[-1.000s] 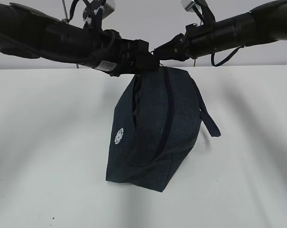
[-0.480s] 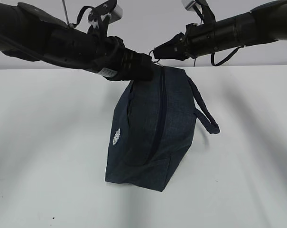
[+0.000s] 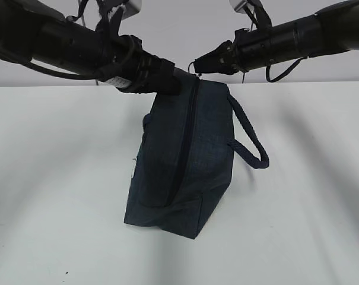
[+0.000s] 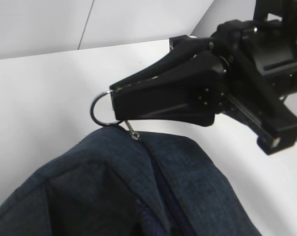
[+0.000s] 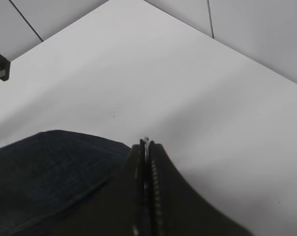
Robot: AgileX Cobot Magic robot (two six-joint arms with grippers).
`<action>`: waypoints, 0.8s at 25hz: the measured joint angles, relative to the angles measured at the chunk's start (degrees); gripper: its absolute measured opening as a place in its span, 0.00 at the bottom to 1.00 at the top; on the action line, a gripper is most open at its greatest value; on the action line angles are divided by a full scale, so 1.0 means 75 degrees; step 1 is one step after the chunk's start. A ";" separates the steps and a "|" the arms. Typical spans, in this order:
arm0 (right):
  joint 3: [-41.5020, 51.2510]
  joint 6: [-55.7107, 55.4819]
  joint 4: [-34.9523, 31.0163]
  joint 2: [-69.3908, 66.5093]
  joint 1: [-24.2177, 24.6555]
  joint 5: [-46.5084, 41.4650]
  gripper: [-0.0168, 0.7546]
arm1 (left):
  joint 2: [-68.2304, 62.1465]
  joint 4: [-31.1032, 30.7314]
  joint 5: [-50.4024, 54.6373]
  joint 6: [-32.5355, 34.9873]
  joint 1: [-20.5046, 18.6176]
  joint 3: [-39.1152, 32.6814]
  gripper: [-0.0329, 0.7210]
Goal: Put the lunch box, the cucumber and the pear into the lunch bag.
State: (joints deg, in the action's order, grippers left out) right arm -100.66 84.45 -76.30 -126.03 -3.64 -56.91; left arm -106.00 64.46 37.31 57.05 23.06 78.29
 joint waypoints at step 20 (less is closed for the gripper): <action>-0.0052 -0.0047 0.0230 -0.0281 0.0164 0.0235 0.03 | 0.0834 -0.0114 0.0950 0.0518 -0.0029 -0.0024 0.07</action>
State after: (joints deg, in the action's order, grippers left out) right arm -101.05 84.10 -74.58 -128.13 -2.41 -55.14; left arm -99.75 63.61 44.44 60.94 22.85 78.11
